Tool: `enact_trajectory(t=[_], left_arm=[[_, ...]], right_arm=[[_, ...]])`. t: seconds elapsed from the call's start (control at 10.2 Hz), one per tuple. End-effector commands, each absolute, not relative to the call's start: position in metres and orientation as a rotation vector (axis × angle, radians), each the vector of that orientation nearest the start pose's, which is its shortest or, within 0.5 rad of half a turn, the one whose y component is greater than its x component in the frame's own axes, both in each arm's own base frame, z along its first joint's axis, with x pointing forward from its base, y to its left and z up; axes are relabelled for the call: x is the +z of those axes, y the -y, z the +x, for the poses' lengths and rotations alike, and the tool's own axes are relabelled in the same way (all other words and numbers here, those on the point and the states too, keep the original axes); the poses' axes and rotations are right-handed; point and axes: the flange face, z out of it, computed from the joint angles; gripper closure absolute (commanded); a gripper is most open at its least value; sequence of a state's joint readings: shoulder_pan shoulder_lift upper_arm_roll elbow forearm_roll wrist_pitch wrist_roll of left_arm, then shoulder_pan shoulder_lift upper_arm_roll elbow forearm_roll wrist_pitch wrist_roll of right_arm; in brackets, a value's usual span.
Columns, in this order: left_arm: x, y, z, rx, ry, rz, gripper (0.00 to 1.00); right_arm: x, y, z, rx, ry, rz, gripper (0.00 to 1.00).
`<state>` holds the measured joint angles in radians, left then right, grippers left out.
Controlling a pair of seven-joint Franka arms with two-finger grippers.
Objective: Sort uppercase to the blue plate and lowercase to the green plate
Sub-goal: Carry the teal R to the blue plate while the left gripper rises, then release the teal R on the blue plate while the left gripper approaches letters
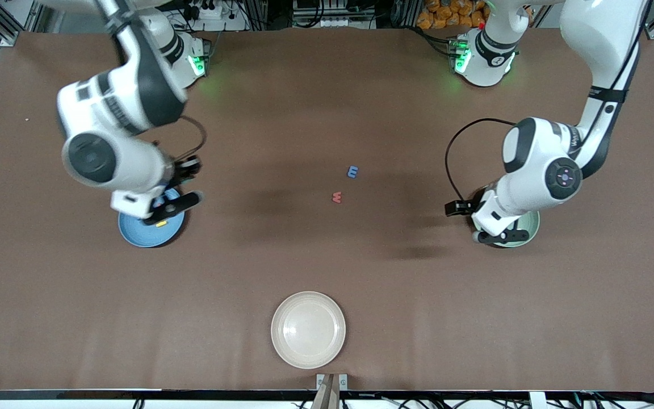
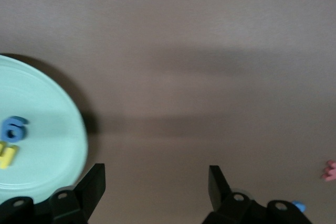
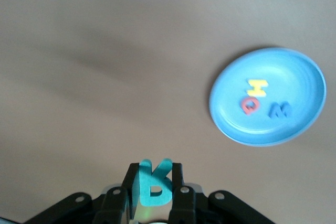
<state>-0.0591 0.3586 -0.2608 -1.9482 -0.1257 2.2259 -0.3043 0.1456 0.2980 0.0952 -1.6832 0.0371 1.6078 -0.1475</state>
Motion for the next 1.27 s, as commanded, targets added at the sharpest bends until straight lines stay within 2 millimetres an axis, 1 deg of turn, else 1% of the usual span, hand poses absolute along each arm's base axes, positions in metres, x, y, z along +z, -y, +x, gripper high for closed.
enact_trajectory(t=[0.0, 0.1, 0.2, 0.29, 0.39, 0.49, 0.59, 0.68, 0.78, 0.88, 0.98, 1.07, 1.17], left_arm=[[0.305, 0.233, 0.565, 0.166, 0.215, -3.304, 0.13], [0.304, 0.253, 0.560, 0.152, 0.243, -3.305, 0.13], [0.300, 0.274, 0.553, 0.146, 0.266, -3.306, 0.12], [0.296, 0.292, 0.548, 0.136, 0.295, -3.305, 0.12], [0.291, 0.311, 0.545, 0.133, 0.319, -3.307, 0.12], [0.286, 0.328, 0.542, 0.119, 0.337, -3.305, 0.13], [0.282, 0.341, 0.542, 0.114, 0.341, -3.300, 0.13], [0.278, 0.349, 0.541, 0.110, 0.330, -3.296, 0.13], [0.277, 0.357, 0.541, 0.099, 0.356, -3.300, 0.12], [0.276, 0.370, 0.539, 0.081, 0.387, -3.307, 0.12], [0.278, 0.376, 0.542, 0.061, 0.414, -3.303, 0.12], [0.282, 0.386, 0.543, 0.037, 0.430, -3.301, 0.12], [0.284, 0.396, 0.545, -0.001, 0.431, -3.291, 0.12]], right_arm=[[0.326, -0.073, 0.567, 0.550, 0.502, -2.957, 1.00], [0.297, -0.052, 0.563, 0.500, 0.449, -2.980, 1.00], [0.272, -0.043, 0.558, 0.459, 0.424, -2.996, 1.00], [0.260, -0.036, 0.557, 0.444, 0.405, -3.001, 1.00], [0.253, -0.033, 0.557, 0.451, 0.402, -3.003, 1.00], [0.249, -0.022, 0.559, 0.439, 0.381, -3.014, 1.00], [0.249, -0.012, 0.560, 0.435, 0.377, -3.029, 0.86], [0.251, 0.001, 0.563, 0.426, 0.344, -3.035, 0.58], [0.255, 0.009, 0.565, 0.416, 0.322, -3.044, 0.01], [0.263, 0.021, 0.569, 0.399, 0.293, -3.056, 0.00], [0.274, 0.026, 0.574, 0.367, 0.293, -3.063, 0.00], [0.300, 0.030, 0.579, 0.297, 0.314, -3.073, 0.00], [0.330, 0.040, 0.580, 0.214, 0.292, -3.086, 0.00]])
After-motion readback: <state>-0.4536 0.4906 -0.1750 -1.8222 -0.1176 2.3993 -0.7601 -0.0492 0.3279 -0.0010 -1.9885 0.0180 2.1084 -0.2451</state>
